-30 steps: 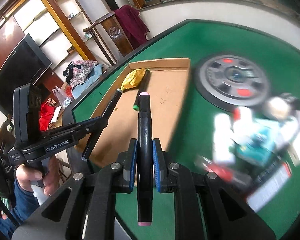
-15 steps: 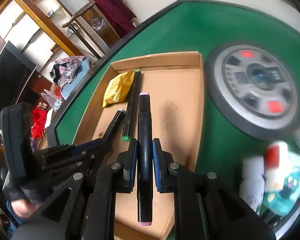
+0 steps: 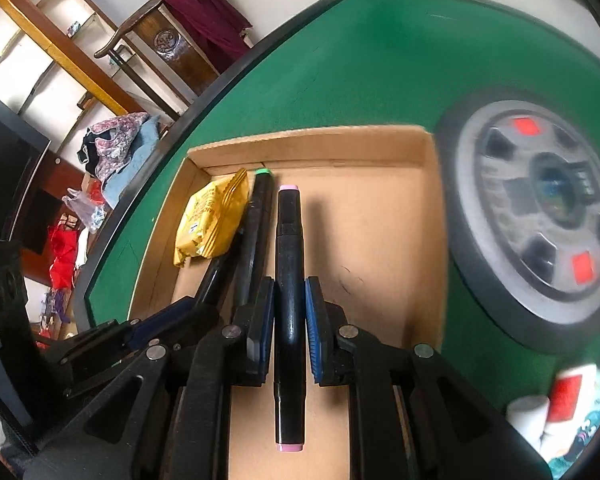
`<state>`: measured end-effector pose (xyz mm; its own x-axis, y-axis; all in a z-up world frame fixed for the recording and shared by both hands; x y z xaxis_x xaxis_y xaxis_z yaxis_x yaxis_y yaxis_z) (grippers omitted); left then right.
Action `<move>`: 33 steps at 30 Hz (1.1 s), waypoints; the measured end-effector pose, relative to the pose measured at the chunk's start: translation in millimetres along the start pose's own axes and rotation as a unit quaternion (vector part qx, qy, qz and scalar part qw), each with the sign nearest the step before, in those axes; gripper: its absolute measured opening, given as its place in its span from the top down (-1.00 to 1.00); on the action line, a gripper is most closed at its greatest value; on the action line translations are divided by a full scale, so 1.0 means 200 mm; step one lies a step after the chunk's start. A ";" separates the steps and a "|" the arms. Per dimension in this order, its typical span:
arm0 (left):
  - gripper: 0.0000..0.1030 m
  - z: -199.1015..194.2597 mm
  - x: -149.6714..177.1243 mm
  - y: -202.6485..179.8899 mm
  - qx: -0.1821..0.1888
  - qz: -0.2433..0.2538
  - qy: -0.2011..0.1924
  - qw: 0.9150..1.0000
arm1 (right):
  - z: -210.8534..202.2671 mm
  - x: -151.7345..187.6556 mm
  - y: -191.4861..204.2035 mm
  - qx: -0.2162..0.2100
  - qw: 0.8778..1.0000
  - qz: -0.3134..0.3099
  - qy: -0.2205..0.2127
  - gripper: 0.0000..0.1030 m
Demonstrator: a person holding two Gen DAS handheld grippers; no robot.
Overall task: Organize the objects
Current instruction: 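Carry both markers into the cardboard tray and open both tools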
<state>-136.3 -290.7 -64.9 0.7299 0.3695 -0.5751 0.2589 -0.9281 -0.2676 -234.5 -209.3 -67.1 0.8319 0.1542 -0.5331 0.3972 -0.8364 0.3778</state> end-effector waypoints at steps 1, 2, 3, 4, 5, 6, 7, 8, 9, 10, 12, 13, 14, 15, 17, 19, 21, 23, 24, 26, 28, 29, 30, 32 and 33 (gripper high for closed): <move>0.77 0.00 0.00 0.00 0.001 0.000 -0.002 1.000 | 0.01 0.00 0.00 0.003 1.000 -0.001 0.001 0.76; 0.77 0.00 0.00 0.01 0.002 -0.001 -0.005 1.000 | 0.03 0.00 0.00 0.002 1.000 -0.002 0.003 0.76; 0.77 0.00 0.00 0.01 0.003 -0.002 -0.007 1.000 | 0.03 0.00 0.01 0.002 1.000 -0.001 0.003 0.76; 0.77 -0.01 0.00 0.02 0.003 -0.001 -0.008 1.000 | 0.04 0.00 0.01 0.003 1.000 -0.001 0.004 0.76; 0.77 -0.01 0.00 0.02 0.001 0.002 -0.010 1.000 | 0.05 0.01 0.02 0.003 1.000 -0.002 0.004 0.76; 0.77 -0.01 0.00 0.01 0.000 0.004 -0.012 1.000 | 0.05 0.01 0.03 0.003 1.000 -0.004 0.004 0.76; 0.77 -0.02 0.00 0.02 -0.001 0.004 -0.013 1.000 | 0.05 0.01 0.03 0.004 1.000 -0.006 0.004 0.76; 0.77 -0.02 0.00 0.02 0.000 0.003 -0.016 1.000 | 0.06 0.02 0.03 0.006 1.000 -0.006 0.005 0.76; 0.77 -0.03 0.00 0.02 0.001 0.000 -0.019 1.000 | 0.06 0.02 0.03 0.006 1.000 -0.005 0.005 0.76; 0.76 -0.04 -0.01 0.03 0.003 -0.004 -0.022 1.000 | 0.07 0.02 0.03 0.006 1.000 -0.003 0.005 0.76; 0.76 -0.04 -0.02 0.04 0.008 -0.008 -0.023 1.000 | 0.07 0.02 0.03 0.006 1.000 0.000 0.005 0.75; 0.76 -0.04 -0.02 0.03 0.008 -0.009 -0.023 1.000 | 0.06 0.02 0.03 0.004 1.000 0.005 0.002 0.75; 0.76 -0.04 -0.02 0.03 0.008 -0.010 -0.021 1.000 | 0.06 0.01 0.03 -0.002 1.000 0.008 0.002 0.74; 0.76 -0.04 -0.02 0.03 0.008 -0.011 -0.019 1.000 | 0.06 0.01 0.03 -0.005 1.000 0.010 0.004 0.73; 0.76 -0.05 -0.02 0.03 0.011 -0.015 -0.016 1.000 | 0.04 0.02 0.02 -0.006 1.000 0.012 0.009 0.69; 0.76 -0.08 -0.01 0.02 0.020 -0.019 -0.016 0.999 | 0.01 0.03 0.01 -0.011 1.000 0.013 0.004 0.69; 0.76 -0.11 0.00 0.00 0.027 -0.016 -0.020 0.999 | -0.04 0.03 0.00 -0.017 1.000 0.015 -0.003 0.69; 0.76 -0.14 0.02 -0.04 0.033 -0.010 -0.022 0.999 | -0.09 0.05 0.01 -0.028 0.999 0.018 -0.008 0.69; 0.76 -0.16 0.04 -0.06 0.037 -0.008 -0.023 0.999 | -0.12 0.05 0.01 -0.032 0.999 0.019 -0.011 0.69; 0.76 -0.17 0.07 -0.10 0.046 -0.004 -0.020 0.999 | -0.18 0.07 0.00 -0.040 0.999 0.023 -0.019 0.69; 0.75 -0.20 0.10 -0.14 0.056 -0.001 -0.020 0.998 | -0.24 0.11 -0.02 -0.054 0.998 0.027 -0.022 0.69; 0.75 -0.21 0.11 -0.16 0.060 0.002 -0.021 0.998 | -0.26 0.12 -0.02 -0.058 0.998 0.030 -0.023 0.69; 0.75 -0.22 0.12 -0.18 0.061 0.006 -0.023 0.998 | -0.28 0.13 -0.03 -0.060 0.997 0.032 -0.025 0.69; 0.75 -0.24 0.14 -0.23 0.062 0.017 -0.029 0.997 | -0.33 0.17 -0.05 -0.066 0.997 0.036 -0.025 0.66; 0.75 -0.25 0.15 -0.25 0.063 0.021 -0.031 0.997 | -0.35 0.18 -0.06 -0.069 0.997 0.039 -0.024 0.66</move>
<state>-94.6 -236.1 -30.1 0.6965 0.3366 -0.6337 0.1453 -0.9310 -0.3348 -182.6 -156.7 -38.4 0.8440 0.0632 -0.5326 0.3840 -0.7645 0.5178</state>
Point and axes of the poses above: each gripper's, at about its wrist camera, not at the fingertips, and z roughly the way its jaws point, y to its left, x to its underside, the point moved 7 cm from there along z, roughly the way its jaws point, and after that the axes turned 10 degrees about -y, right-handed, at the moved point
